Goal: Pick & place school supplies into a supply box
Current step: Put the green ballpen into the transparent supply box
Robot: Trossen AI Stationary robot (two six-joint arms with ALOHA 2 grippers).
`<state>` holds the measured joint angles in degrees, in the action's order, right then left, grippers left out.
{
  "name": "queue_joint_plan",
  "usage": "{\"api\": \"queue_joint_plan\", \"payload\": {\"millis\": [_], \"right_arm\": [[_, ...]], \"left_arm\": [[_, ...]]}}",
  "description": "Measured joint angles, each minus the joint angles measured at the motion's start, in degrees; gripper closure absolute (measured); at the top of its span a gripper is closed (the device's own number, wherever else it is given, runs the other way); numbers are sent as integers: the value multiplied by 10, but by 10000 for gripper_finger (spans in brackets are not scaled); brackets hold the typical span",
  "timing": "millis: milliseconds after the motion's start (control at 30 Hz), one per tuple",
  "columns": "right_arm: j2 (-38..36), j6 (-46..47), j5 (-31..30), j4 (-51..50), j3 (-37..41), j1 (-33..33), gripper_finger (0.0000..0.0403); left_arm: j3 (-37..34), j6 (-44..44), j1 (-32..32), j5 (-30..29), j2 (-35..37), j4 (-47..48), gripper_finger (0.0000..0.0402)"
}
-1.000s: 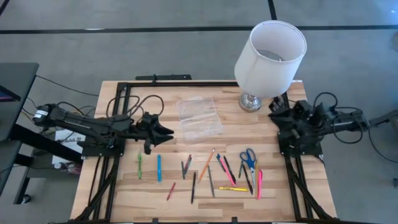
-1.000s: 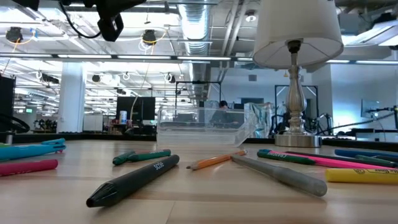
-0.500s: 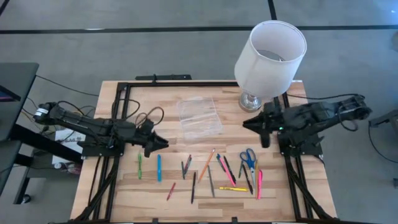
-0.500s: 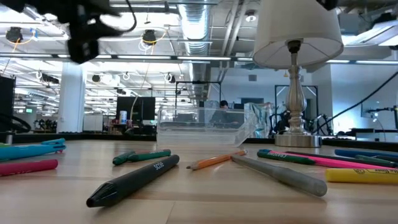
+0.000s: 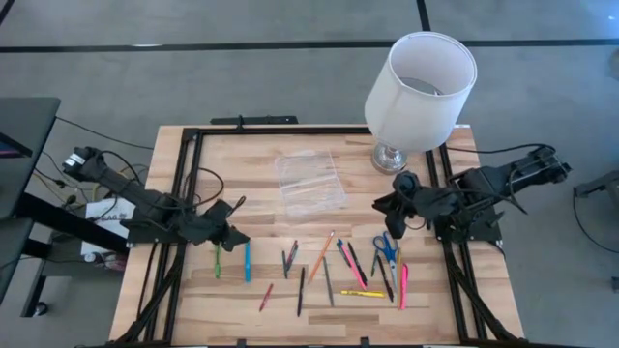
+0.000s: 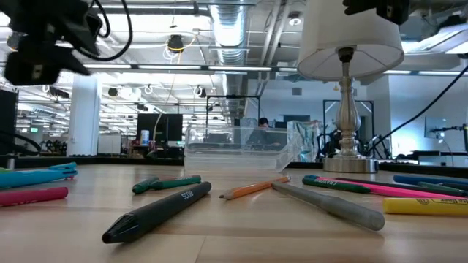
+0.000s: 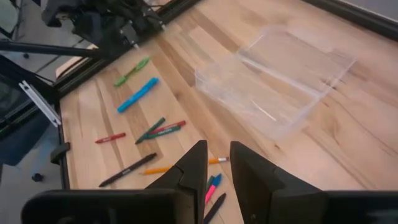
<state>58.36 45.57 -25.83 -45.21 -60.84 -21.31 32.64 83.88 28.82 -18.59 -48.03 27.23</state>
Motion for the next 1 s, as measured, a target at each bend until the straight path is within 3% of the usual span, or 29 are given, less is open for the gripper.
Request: {"api": "queue_joint_plan", "payload": {"millis": [267, 367, 467, 733, 1000], "right_arm": [[1, 0, -17, -15, 0, -7, 340], [1, -6, -30, -17, 0, -7, 340], [1, -10, -32, -18, 0, -6, 340], [1, -11, -30, -22, 0, 12, 340], [1, -23, -28, -22, 0, 12, 340]], "left_arm": [[126, 124, 29, 21, -100, 306, 269], [140, 148, 28, 71, -141, 372, 269], [141, 155, 27, 123, -179, 387, 269], [141, 156, 28, 196, -276, 383, 269], [141, 157, 34, 198, -343, 327, 269]]}}
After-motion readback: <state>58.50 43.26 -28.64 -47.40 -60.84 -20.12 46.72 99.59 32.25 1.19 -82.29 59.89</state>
